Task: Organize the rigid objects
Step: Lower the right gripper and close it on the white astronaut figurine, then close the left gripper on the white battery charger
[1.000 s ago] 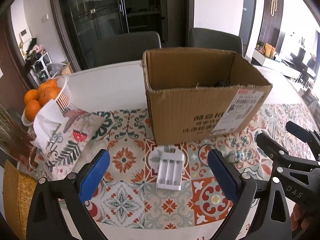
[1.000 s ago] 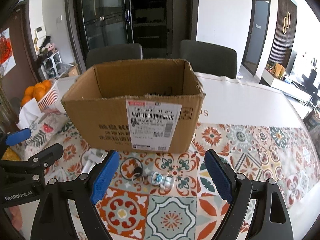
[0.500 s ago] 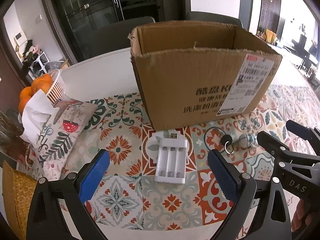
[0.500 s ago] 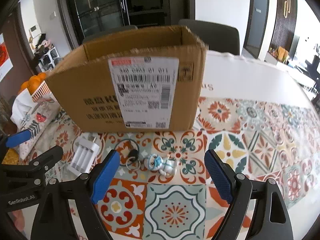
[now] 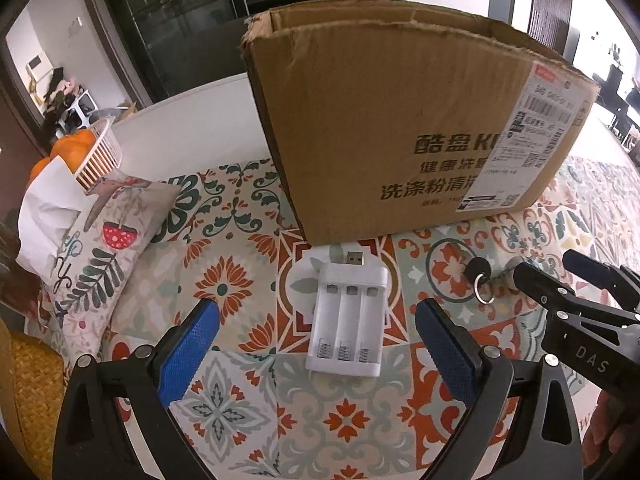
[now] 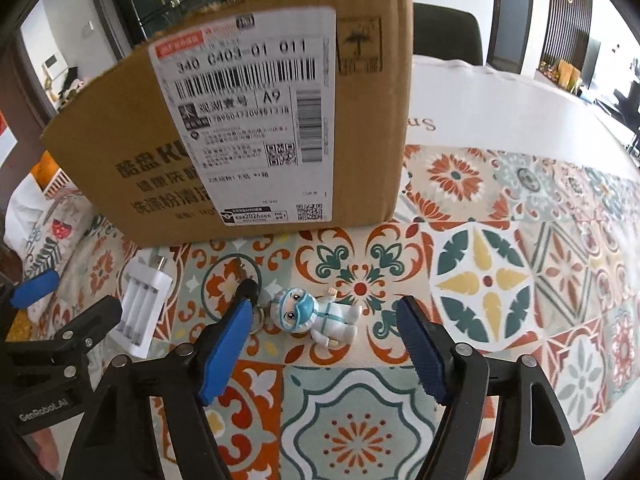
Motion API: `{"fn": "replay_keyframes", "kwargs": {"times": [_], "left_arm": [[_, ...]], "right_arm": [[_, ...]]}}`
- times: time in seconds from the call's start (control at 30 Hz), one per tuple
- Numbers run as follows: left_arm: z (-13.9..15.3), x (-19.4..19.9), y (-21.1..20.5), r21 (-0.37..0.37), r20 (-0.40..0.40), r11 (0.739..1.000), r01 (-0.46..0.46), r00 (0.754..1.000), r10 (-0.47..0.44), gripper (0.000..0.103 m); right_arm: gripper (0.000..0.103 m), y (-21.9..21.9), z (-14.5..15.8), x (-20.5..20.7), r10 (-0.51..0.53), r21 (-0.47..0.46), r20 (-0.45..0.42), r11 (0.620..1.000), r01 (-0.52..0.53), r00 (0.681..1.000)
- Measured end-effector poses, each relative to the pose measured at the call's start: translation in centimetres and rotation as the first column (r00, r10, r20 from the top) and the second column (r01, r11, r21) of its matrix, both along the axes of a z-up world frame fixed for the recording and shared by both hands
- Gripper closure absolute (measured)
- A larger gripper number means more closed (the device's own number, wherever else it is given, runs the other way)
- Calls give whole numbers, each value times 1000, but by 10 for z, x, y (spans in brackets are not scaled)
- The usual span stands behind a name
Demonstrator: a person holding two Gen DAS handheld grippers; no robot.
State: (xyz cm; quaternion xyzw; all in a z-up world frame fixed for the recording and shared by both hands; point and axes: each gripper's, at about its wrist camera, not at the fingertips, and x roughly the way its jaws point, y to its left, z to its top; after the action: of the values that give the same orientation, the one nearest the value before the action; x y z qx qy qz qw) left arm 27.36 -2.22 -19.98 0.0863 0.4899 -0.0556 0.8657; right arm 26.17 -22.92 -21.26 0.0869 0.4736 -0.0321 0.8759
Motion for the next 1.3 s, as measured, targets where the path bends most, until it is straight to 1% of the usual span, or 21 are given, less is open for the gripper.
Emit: {"fn": "replay_keyframes", "kwargs": {"times": [0.3,0.37,0.7,0.8,0.97,1.07,1.1,1.13,1.27,1.3], "left_arm": [[-8,6,2,13,-2,1000,-6,1000,6,3],[-8,6,2,12,0,1000,-5,1000,5,3],[-8,6,2,1,9,1000,16,1000,-16,3],[-7,7,5,-35,1,999,32,999,-32,3],[-11,14,3,-98,-20,993,71,997,-73,5],[-19,20,-2,-102,-34,991,89,995,-93,12],[-22,23,-4,-101,-42,990,95,994,-100,16],[-26,26,-6,-104,-47,989,105,993,-110,20],[-37,34,-12,-89,-56,989,121,990,-127,27],[-40,37,-13,-84,-59,989,125,990,-130,32]], "right_arm": [[40,5,-17,13,-11,38,-29,999,12,1000],[46,4,-21,14,-20,52,-32,998,22,999],[49,1,-16,7,-30,43,-16,999,31,999],[49,4,-7,2,-30,21,0,999,30,1000],[49,14,4,-5,-34,12,29,999,34,999],[49,18,8,-7,-38,2,39,999,38,999],[49,19,8,-7,-38,-1,37,999,38,999],[49,19,6,-7,-41,-2,33,999,41,999],[49,17,-2,-4,-57,8,16,998,57,998],[49,16,-2,-4,-59,5,13,998,59,998]]}}
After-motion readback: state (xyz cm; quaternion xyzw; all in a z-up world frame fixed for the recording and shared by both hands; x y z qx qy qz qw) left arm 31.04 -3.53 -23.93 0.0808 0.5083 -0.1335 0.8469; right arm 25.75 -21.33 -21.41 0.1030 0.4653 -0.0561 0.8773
